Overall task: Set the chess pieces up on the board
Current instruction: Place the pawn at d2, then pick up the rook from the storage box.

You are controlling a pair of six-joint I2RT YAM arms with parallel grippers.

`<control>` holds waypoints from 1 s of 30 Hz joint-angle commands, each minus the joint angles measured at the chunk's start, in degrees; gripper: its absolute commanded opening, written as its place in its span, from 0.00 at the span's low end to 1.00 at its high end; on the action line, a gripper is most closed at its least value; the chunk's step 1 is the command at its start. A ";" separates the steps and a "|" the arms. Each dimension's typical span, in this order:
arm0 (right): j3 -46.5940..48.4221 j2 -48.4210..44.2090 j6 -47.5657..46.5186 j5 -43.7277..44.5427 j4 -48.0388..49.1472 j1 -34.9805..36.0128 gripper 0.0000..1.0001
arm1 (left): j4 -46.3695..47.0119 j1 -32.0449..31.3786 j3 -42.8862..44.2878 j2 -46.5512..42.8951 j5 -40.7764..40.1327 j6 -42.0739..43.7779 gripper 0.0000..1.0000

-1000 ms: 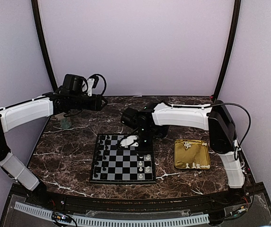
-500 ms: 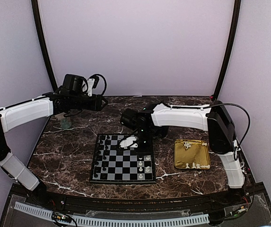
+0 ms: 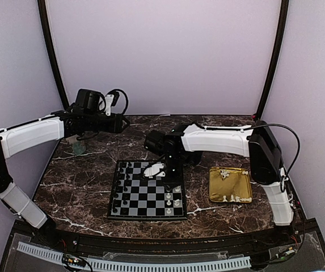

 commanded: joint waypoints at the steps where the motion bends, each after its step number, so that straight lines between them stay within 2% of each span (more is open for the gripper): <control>1: 0.16 -4.61 0.39 1.98 0.66 0.12 0.32 | -1.00 0.08 1.07 0.15 1.03 0.75 0.55; 7: -3.10 -12.18 1.61 2.08 -0.33 -4.43 0.33 | -1.51 0.11 1.81 1.37 5.14 1.08 0.55; 14: -20.54 -25.60 3.74 0.04 4.38 -14.97 0.32 | -2.10 -1.95 3.20 5.00 13.24 2.26 0.47; 20: -37.85 -36.18 4.97 -1.51 8.19 -23.65 0.32 | -2.86 -9.63 3.83 7.68 11.70 6.96 0.45; 25: -48.70 -40.90 5.12 -2.53 7.31 -25.23 0.32 | -4.46 -14.13 5.35 11.17 11.32 10.06 0.46; 30: -51.18 -41.32 5.51 -1.67 6.25 -25.60 0.31 | -4.66 -14.72 5.75 12.08 10.82 10.14 0.46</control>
